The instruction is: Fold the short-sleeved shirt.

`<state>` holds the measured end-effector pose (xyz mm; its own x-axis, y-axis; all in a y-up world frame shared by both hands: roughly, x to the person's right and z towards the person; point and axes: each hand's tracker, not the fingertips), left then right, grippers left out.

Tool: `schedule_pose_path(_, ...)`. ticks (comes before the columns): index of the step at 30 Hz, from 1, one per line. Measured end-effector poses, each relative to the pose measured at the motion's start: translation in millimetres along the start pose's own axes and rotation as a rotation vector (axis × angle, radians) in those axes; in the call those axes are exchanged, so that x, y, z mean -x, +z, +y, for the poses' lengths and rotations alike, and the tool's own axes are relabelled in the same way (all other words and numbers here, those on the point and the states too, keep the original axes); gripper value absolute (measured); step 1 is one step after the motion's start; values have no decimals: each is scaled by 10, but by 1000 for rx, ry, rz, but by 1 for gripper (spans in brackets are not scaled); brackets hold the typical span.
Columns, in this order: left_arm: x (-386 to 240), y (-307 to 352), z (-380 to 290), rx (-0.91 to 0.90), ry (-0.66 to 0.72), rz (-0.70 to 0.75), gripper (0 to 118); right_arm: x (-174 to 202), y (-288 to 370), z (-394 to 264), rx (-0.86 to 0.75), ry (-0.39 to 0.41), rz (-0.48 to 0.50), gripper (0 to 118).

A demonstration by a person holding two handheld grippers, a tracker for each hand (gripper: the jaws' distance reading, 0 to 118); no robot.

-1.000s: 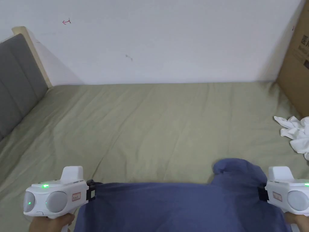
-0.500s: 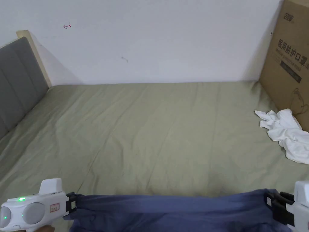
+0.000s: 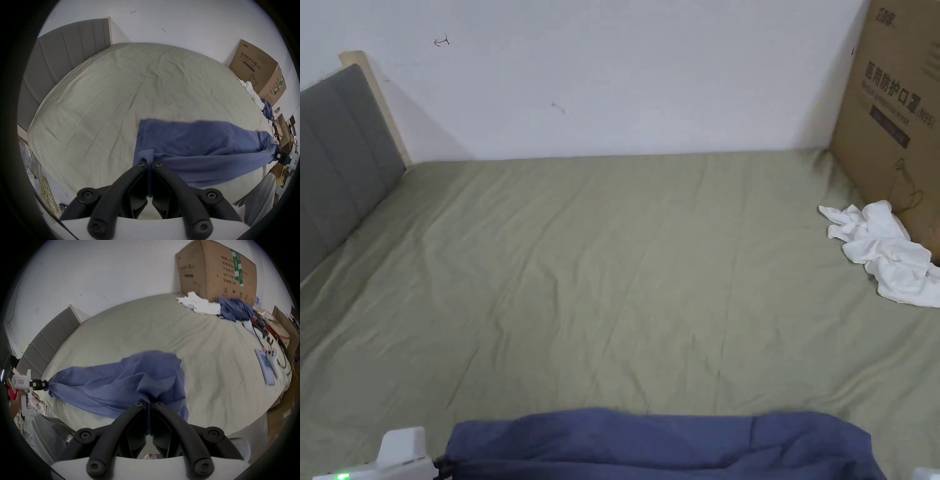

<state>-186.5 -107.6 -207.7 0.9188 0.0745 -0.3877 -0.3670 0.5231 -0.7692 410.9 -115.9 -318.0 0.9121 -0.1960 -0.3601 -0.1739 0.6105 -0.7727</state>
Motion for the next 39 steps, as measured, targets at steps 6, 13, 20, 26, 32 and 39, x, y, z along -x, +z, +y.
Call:
schedule_pose_path(6,88,-340,-198,71,-24,25,1,-215,-291,-173,42,-75,-40,3)
schedule_pose_path(13,31,92,44,-81,44,0,110,195,307,176,-119,-43,-99,93)
schedule_pose_path(20,-412,1005,597,-492,1,-58,110,672,1040,917,-495,84,-80,93)
schedule_pose_path(26,-781,1539,926,-755,-23,-42,110,1248,1342,1336,-721,185,-162,93)
schedule_pose_path(32,-1050,1701,983,-943,-68,27,102,1595,1340,1466,-815,205,-227,90)
schedule_pose_path(39,-1149,1685,919,-975,-75,-37,0,1847,1320,1524,-835,214,-259,0)
